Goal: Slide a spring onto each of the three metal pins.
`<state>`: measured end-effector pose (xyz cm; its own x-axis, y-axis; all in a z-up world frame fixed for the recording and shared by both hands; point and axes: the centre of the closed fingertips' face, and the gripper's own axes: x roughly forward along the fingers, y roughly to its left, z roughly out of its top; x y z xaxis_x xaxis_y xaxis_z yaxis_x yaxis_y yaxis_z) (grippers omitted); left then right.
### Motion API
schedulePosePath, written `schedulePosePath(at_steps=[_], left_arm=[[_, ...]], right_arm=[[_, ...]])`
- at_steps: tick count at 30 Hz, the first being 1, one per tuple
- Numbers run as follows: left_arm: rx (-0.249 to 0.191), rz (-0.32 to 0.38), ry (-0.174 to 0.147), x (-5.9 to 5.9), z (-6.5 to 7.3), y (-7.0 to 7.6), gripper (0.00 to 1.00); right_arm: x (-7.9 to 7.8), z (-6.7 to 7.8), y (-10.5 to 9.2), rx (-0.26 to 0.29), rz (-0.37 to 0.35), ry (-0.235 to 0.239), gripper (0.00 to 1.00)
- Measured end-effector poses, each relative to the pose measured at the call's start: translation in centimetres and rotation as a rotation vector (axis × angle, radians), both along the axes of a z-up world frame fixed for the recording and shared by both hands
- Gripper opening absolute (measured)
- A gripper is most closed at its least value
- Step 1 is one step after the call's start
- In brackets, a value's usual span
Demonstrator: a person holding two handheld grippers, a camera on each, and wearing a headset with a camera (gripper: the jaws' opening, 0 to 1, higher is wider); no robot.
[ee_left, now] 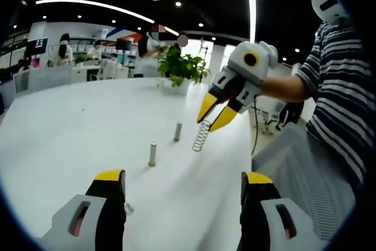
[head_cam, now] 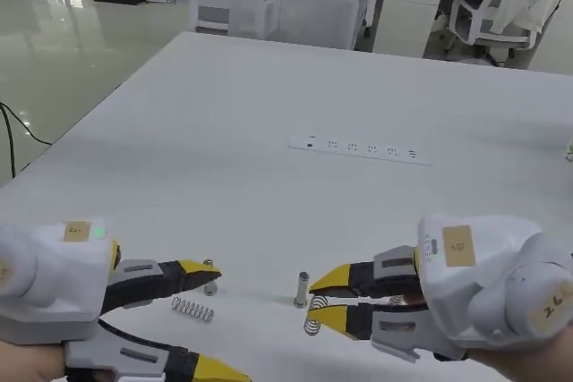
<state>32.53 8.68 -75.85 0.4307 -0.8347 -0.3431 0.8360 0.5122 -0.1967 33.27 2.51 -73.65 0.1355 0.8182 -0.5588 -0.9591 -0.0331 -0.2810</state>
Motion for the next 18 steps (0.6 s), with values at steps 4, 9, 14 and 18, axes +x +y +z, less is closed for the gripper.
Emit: schedulePosePath(at_steps=[4,9,14,18], left_arm=[[0.003,0.041,0.001,0.2,-0.1,1.4,0.81],[-0.002,0.079,0.003,0.2,-0.2,2.5,0.90],[0.001,0.100,0.011,-0.2,-0.6,3.4,0.98],[0.008,0.109,0.011,-0.5,-0.9,4.0,0.98]], right_arm=[[0.1,0.0,0.0,0.001,-0.002,0.000,0.07],[0.3,0.0,0.0,0.002,-0.007,-0.001,0.07],[0.5,-0.2,-0.1,-0.002,-0.013,-0.001,0.07],[0.7,-0.4,-0.1,-0.004,-0.018,0.002,0.07]])
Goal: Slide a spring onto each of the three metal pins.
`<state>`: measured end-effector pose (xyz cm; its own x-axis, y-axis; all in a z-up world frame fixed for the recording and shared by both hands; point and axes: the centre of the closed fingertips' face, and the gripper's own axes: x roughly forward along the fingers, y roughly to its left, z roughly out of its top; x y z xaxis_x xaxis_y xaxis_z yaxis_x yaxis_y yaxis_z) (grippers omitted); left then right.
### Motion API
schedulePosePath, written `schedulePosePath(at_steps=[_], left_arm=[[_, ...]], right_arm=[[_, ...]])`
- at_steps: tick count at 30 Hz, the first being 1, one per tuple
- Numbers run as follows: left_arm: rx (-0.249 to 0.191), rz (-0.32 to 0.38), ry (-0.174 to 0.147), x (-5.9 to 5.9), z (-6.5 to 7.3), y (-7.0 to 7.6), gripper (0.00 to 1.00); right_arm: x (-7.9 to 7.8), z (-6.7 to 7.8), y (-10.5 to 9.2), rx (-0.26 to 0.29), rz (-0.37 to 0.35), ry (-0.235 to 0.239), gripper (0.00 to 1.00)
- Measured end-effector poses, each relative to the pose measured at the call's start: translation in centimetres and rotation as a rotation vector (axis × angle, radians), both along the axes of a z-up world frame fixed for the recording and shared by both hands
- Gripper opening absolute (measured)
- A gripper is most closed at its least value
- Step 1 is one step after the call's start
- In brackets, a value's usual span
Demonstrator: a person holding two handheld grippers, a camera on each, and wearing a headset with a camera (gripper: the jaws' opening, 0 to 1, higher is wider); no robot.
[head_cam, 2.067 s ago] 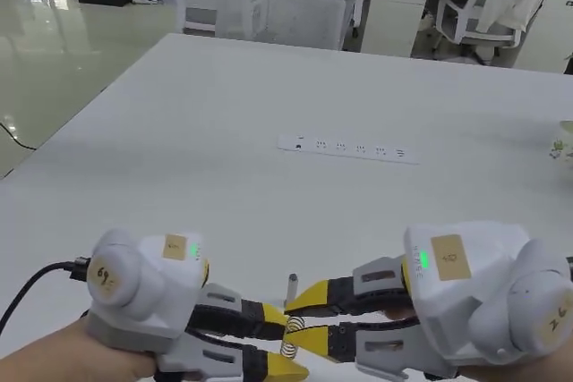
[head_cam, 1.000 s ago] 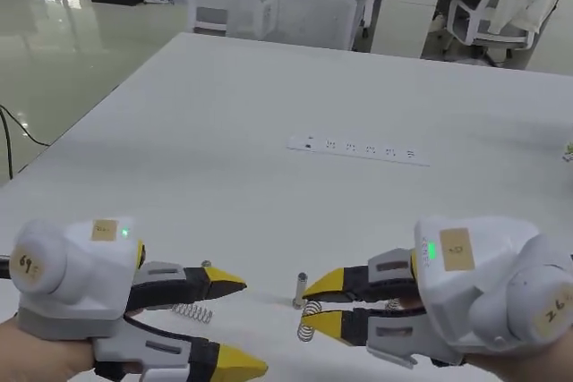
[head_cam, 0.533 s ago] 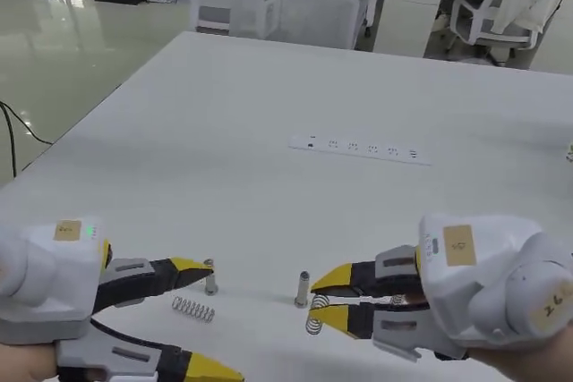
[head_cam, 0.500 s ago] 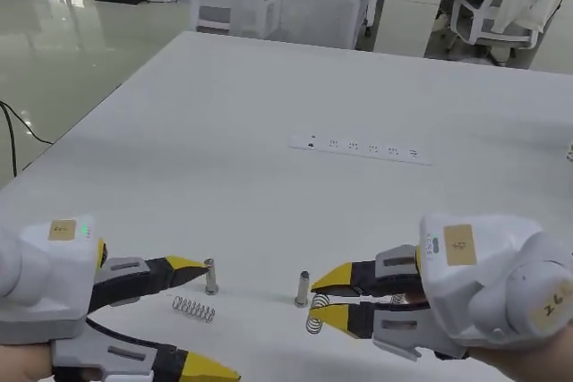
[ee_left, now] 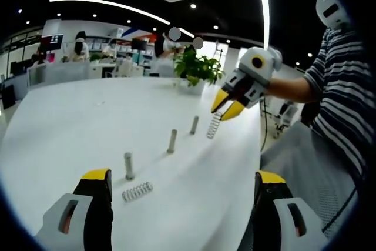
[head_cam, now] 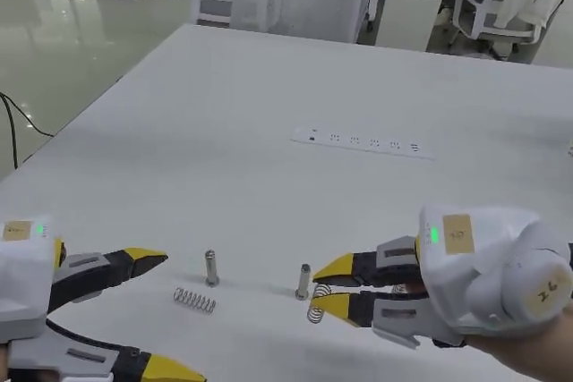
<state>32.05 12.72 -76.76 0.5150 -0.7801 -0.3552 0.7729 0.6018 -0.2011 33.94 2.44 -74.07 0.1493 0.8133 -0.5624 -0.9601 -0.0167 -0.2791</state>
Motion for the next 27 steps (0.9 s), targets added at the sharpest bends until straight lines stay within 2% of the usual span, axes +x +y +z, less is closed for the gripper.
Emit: schedulePosePath(at_steps=[8,15,27], left_arm=[[-0.005,0.036,-0.003,0.1,0.3,1.0,0.98],[-0.002,0.043,0.000,0.0,0.2,1.4,0.98],[-0.003,0.057,0.000,-0.2,0.2,1.8,0.98]], right_arm=[[1.0,-0.3,0.2,-0.009,-0.009,-0.006,0.07],[2.8,-0.5,0.8,-0.014,-0.028,-0.015,0.07],[5.5,0.8,1.7,-0.004,-0.045,-0.050,0.07]])
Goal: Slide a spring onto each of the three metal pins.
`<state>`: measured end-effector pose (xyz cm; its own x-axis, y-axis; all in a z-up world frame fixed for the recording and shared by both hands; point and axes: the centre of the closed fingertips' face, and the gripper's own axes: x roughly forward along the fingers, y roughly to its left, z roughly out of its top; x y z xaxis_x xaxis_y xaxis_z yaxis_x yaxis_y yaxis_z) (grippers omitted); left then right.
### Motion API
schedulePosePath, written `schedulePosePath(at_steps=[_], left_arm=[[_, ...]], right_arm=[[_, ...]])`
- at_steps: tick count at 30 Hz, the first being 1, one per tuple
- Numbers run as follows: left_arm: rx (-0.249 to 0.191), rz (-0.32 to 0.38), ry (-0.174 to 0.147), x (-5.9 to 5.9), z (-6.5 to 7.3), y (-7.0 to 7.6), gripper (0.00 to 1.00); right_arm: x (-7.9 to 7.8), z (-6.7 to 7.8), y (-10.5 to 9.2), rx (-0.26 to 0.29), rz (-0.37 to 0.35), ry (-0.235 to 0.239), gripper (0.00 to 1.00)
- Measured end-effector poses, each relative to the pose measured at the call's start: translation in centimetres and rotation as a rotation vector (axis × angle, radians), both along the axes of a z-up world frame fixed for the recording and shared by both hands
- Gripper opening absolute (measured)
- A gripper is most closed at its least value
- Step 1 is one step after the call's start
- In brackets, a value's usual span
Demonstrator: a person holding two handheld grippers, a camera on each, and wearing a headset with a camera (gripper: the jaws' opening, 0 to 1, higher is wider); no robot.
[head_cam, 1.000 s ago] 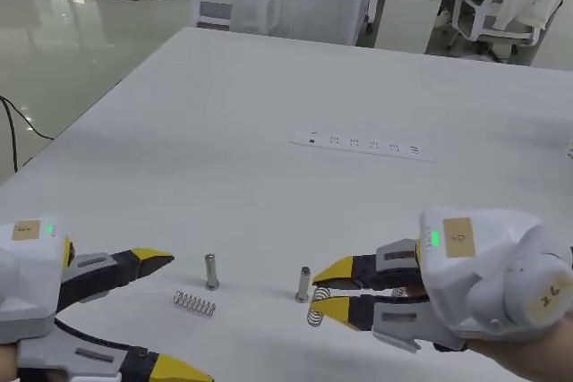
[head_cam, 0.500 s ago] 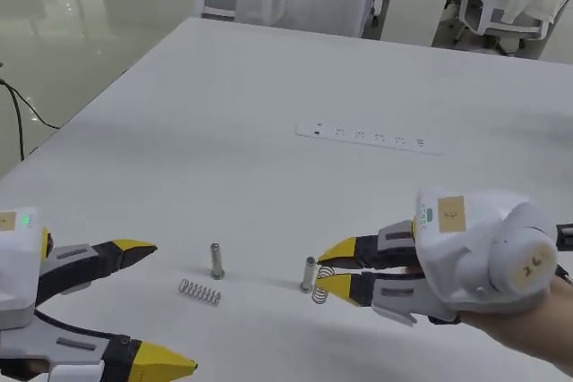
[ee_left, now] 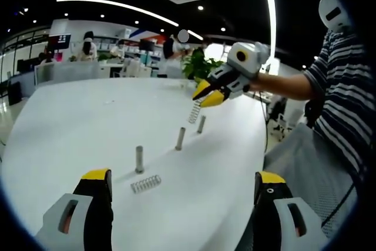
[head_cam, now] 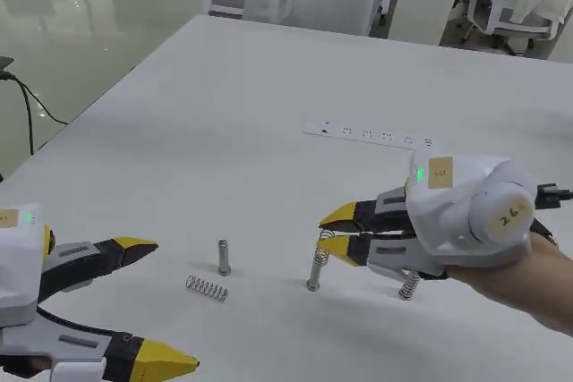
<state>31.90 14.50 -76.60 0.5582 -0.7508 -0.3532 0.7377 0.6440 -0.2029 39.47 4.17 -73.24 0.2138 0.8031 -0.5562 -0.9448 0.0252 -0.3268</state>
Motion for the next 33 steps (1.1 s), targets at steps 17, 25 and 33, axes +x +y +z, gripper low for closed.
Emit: schedulePosePath(at_steps=[17,25,33], left_arm=[[0.000,0.011,-0.002,0.0,0.2,0.6,0.98],[0.003,0.015,-0.004,0.1,0.3,0.6,0.98],[0.001,0.018,0.001,-0.2,0.2,0.6,0.98]], right_arm=[[1.4,-1.7,0.2,-0.043,-0.014,0.013,0.07],[1.7,-2.6,0.1,-0.052,-0.025,0.030,0.07],[2.0,-2.5,0.2,-0.019,-0.053,0.057,0.07]])
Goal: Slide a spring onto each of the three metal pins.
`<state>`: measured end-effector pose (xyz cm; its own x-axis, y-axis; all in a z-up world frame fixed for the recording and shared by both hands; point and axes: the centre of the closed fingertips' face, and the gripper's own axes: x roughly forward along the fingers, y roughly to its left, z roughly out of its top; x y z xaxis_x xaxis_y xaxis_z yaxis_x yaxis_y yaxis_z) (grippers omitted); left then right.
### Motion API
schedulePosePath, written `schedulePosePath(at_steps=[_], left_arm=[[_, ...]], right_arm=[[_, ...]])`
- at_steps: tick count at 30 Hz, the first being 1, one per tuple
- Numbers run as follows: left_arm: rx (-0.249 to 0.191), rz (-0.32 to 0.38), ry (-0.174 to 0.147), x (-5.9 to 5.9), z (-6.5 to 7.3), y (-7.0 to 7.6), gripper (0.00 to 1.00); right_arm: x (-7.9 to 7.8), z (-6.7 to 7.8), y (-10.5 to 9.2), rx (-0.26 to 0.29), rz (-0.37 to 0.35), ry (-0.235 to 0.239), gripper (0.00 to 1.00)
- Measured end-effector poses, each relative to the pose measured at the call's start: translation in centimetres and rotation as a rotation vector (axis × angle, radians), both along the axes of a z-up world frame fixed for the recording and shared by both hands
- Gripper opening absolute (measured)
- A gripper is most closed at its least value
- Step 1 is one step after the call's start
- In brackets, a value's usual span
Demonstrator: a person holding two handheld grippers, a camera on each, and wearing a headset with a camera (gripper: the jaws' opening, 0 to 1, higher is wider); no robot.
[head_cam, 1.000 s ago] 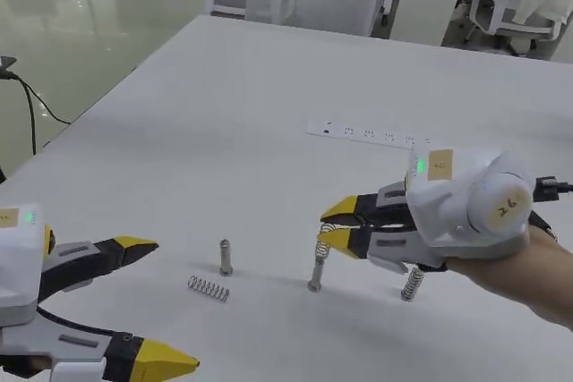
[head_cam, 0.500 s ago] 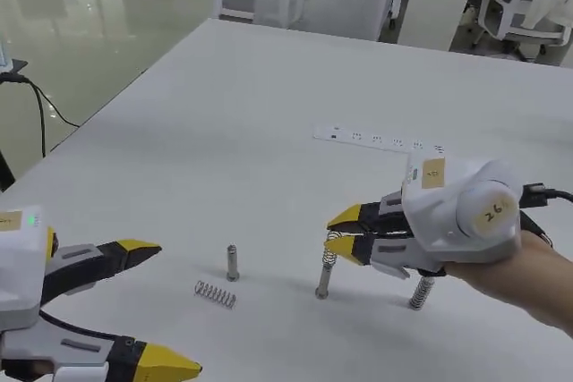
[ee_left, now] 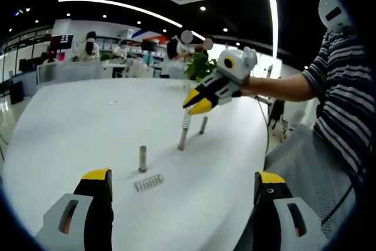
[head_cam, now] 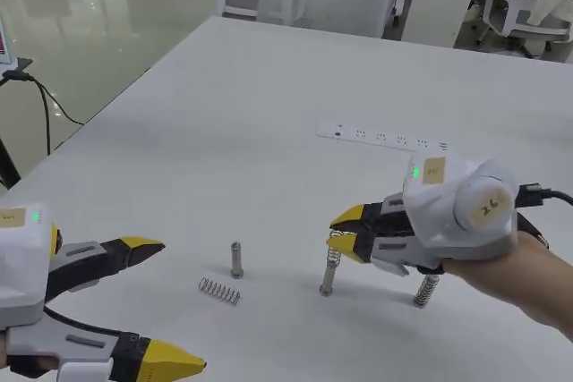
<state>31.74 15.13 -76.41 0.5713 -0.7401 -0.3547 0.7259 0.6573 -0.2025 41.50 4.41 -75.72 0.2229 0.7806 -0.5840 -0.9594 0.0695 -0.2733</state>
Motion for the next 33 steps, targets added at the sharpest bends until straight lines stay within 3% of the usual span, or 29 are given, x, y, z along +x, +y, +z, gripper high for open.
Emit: schedulePosePath(at_steps=[33], left_arm=[[-0.012,0.007,-0.003,0.17,0.11,-0.14,0.96]], right_arm=[[-0.52,-0.20,-0.15,-0.021,0.015,-0.004,0.07]])
